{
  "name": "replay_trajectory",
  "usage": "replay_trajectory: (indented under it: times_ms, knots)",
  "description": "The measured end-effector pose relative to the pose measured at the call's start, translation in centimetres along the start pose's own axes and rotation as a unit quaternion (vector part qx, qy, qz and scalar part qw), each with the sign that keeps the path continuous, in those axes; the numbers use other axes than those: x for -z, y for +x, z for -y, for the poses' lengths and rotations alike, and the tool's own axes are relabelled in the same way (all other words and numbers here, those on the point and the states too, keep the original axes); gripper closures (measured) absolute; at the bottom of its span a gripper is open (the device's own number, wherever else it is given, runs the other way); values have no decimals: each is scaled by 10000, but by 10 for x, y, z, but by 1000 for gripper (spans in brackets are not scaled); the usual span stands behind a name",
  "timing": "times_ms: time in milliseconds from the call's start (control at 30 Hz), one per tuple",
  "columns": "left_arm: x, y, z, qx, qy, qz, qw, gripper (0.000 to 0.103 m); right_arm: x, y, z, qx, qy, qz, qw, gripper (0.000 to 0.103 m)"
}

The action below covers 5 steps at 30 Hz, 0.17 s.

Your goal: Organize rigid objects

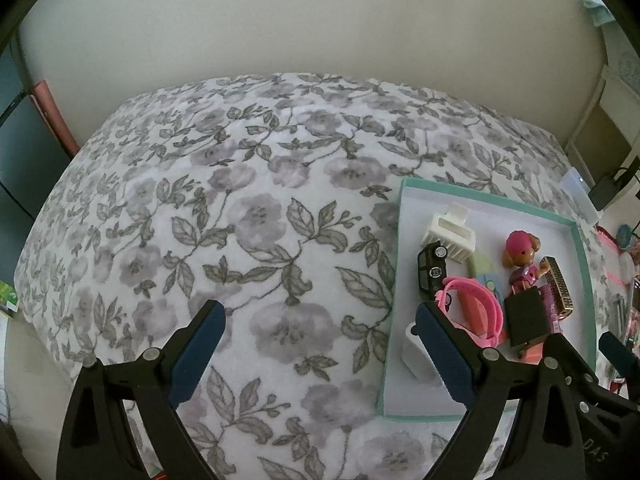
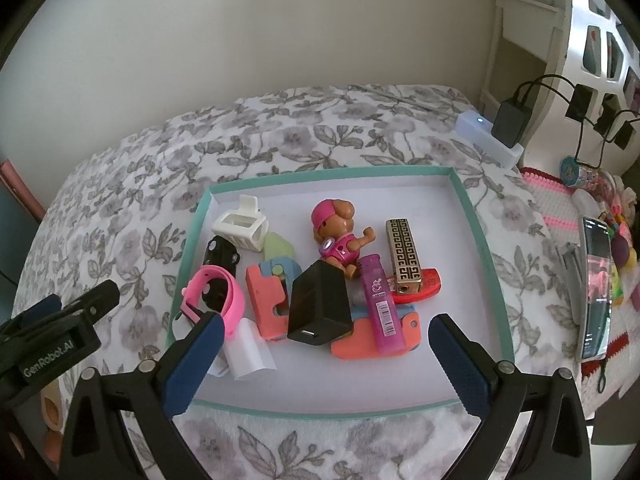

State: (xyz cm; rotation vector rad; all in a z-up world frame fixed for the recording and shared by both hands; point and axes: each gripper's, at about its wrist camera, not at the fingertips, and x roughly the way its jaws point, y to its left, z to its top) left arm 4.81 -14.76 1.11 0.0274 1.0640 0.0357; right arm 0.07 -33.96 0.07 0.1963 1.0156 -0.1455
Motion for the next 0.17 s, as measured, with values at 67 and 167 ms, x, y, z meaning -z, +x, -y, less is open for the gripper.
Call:
replay_trajectory:
  times_ms: [67,167]
  knots:
    - [1,-1,-1,-11,0,23,10000,7,0,1,0,-5,5,-18,10000,0]
    - [1,-2,-3,32,-36,71,10000,7,0,2,0,-9,13,-32,10000,0]
